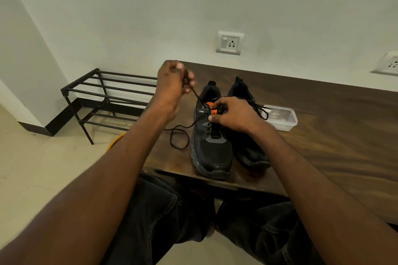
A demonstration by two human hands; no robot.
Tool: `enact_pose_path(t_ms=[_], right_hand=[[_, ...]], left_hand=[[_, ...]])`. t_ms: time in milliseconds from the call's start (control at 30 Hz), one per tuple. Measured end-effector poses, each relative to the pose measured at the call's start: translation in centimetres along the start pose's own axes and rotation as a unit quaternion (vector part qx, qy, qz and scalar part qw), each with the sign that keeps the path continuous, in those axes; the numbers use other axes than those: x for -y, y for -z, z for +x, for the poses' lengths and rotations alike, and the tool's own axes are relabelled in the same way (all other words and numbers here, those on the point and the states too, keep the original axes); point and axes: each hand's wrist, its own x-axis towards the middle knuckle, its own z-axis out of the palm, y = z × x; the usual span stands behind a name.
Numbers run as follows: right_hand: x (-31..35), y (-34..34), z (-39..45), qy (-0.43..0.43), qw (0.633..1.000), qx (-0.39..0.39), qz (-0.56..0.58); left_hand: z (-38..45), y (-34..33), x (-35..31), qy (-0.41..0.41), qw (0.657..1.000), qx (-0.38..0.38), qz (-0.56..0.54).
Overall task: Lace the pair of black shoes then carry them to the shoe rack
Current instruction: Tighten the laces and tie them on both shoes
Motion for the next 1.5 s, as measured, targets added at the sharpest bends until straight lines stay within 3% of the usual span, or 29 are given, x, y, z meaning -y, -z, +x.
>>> enact_pose_path(t_ms=[67,133,233,300,367,433,467,533,567,600,667,733,867,967,1033,1100,1267,1333,1400,1433,1500], right_hand=[[0.1,-0.1,0.1,0.006,1.0,-0.019,-0.021],[0.1,-0.2,0.3,0.009,0.999,-0.032,-0.034],[0.2,-0.2,0.2,-0.001,0.997,-0.037,-0.065],[0.2,-0.3,0.1,0.0,0.997,-0.041,-0.065],[0.2,-0.4,0.0,0.003,0.997,-0.044,-0.062],[0.1,-0.4,0.0,0.0,0.998,-0.045,-0.049],[0.0,-0.3,0.0,-0.002,0.998,-0.043,-0.041],[0.0,-0.2,0.0,-0.008,0.999,-0.039,-0.029],[0.0,-0.2,-0.1,-0.01,0.999,-0.04,-0.028],[0.0,-0.2,-0.1,-0.011,0.998,-0.045,-0.029],[0.0,-0.2,-0.2,-0.009,0.998,-0.056,-0.037],[0.1,-0.2,-0.2,-0.001,0.997,-0.059,-0.052],[0.5,-0.7,-0.4,0.006,0.994,-0.085,-0.068],[1.7,-1.5,-1.0,0.092,0.981,-0.119,-0.119],[2.6,-2.4,-1.5,0.133,0.97,-0.087,-0.182],[3.2,-3.3,-1.8,0.125,0.962,-0.059,-0.237],[4.1,-3.3,-2.1,0.095,0.963,-0.129,-0.216],[3.9,-3.0,-1.9,0.057,0.979,-0.122,-0.156],[3.7,-2.4,-2.0,0.001,0.993,-0.104,0.048],[3.6,-1.8,-2.1,-0.027,0.978,-0.093,0.185],[3.5,0.2,-2.8,-0.066,0.908,-0.073,0.407]], left_hand=[[-0.2,0.5,0.7,-0.032,0.984,-0.001,0.175],[-0.9,0.4,2.4,-0.068,0.921,0.065,0.379],[-1.2,-0.3,4.3,-0.074,0.859,0.141,0.487],[-1.1,-0.5,4.5,-0.082,0.853,0.132,0.499],[-1.1,-0.8,3.9,-0.075,0.879,0.118,0.456],[-1.3,-1.2,2.4,-0.047,0.938,0.091,0.331],[-1.3,-1.3,1.5,-0.025,0.973,0.072,0.217],[-1.0,-0.9,0.4,0.01,0.998,0.028,0.054],[-1.1,-0.7,0.3,0.015,0.998,0.022,0.064],[-1.1,-0.5,0.6,0.01,0.99,0.024,0.135],[-1.4,-0.2,2.1,-0.025,0.938,0.071,0.339],[-1.4,-0.3,3.7,-0.039,0.889,0.133,0.437],[-0.9,-0.5,3.9,-0.047,0.872,0.139,0.467],[-0.3,-0.1,3.5,-0.034,0.851,0.136,0.506],[-0.1,0.3,3.7,-0.032,0.821,0.135,0.554],[0.0,0.8,3.8,-0.032,0.799,0.132,0.585],[0.2,2.1,3.5,-0.04,0.779,0.109,0.617],[0.3,2.5,3.3,-0.036,0.763,0.099,0.638],[0.4,3.0,3.3,-0.033,0.753,0.082,0.652],[0.5,3.2,3.3,-0.033,0.752,0.072,0.654],[0.5,3.5,3.2,-0.033,0.752,0.059,0.655]])
